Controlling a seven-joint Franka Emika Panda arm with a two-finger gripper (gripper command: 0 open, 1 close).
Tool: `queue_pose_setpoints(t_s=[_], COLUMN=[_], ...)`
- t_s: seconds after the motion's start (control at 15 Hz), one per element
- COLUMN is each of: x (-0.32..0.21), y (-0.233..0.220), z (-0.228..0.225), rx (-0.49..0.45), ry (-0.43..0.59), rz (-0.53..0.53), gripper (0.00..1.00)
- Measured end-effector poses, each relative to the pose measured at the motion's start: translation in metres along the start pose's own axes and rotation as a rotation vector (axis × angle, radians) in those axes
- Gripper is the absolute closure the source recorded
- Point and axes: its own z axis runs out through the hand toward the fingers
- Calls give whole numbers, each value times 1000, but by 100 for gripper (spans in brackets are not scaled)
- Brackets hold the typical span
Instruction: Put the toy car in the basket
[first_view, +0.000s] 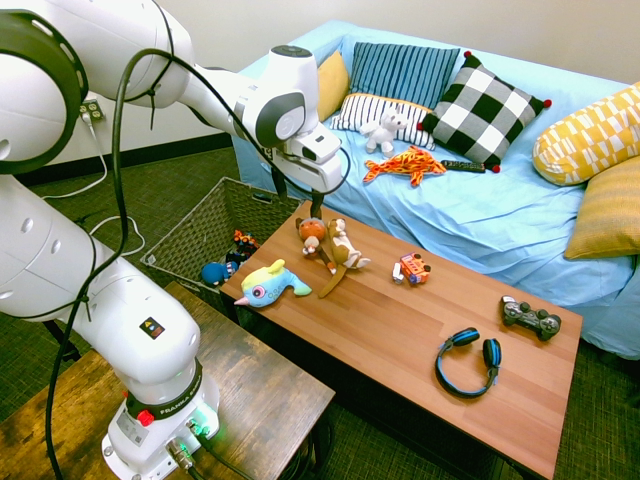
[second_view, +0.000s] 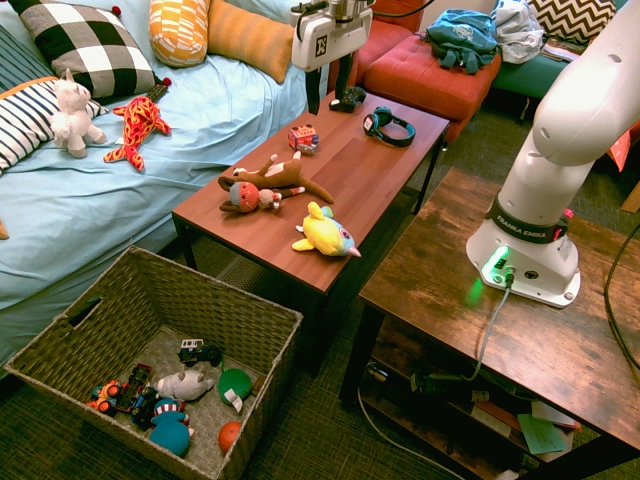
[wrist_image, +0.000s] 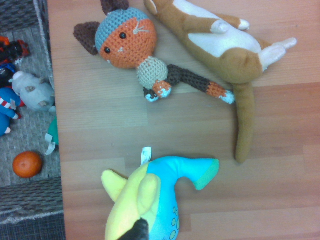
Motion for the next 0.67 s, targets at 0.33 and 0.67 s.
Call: queue_pose_setpoints(t_s=[0.33, 0.67], x=[14, 105], y=[9, 56], z=[9, 7], rx=[-22, -46], ry=[-2, -50], rz=[-60, -164], gripper=[0, 0])
